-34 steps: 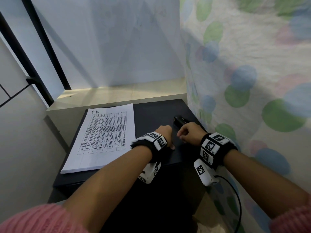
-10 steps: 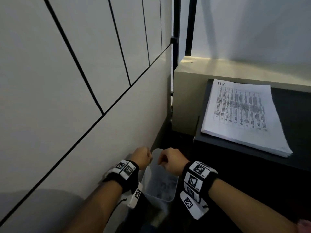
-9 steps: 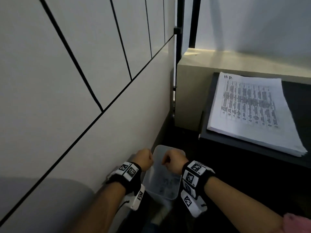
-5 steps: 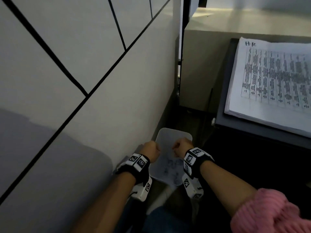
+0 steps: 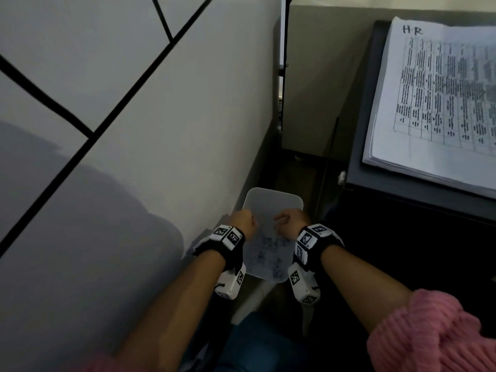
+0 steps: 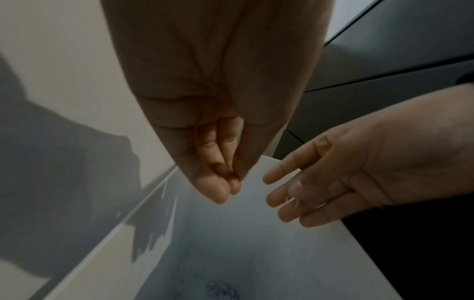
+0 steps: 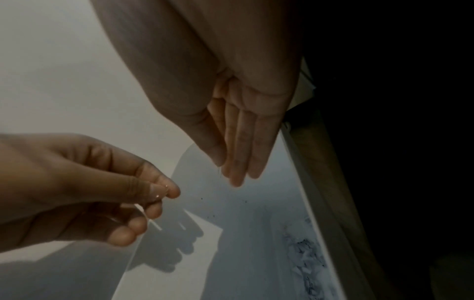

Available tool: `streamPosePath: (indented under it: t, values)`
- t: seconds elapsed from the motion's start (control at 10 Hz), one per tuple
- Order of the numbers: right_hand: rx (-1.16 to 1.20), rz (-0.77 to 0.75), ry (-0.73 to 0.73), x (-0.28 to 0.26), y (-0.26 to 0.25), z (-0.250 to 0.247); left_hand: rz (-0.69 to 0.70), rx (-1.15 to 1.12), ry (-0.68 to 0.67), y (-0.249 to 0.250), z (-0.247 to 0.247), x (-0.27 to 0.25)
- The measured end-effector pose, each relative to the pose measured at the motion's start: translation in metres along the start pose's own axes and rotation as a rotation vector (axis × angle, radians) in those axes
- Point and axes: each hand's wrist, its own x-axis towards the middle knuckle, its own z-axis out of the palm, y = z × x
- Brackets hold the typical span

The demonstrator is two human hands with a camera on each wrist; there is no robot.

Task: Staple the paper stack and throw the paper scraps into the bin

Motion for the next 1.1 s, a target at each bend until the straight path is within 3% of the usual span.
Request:
streamPosePath:
  t: [0.3, 0.4, 0.7, 0.9, 1.1]
  values:
    - [0.071, -0.008, 0.059, -0.004, 0.001, -0.002, -0.045, -0.023, -0.028, 0.006, 0.003, 0.015]
    - [0.036, -0.015, -0.011, -0.002, 0.002, -0.004, -0.053, -0.054, -0.035, 0.005, 0.005, 0.017]
    - [0.068, 0.014, 0.004, -0.017, -0.008, -0.001, -0.054, -0.018, -0.019, 0.005, 0.002, 0.012]
    - [0.025, -0.023, -0.064, -0.036, -0.023, -0.009, -0.027, 0.093, -0.103, 0.001, -0.002, 0.007]
    - [-0.051, -0.121, -0.102, -0.066, -0.032, -0.027, 0.038, 0.147, -0.100, 0.005, -0.018, -0.011]
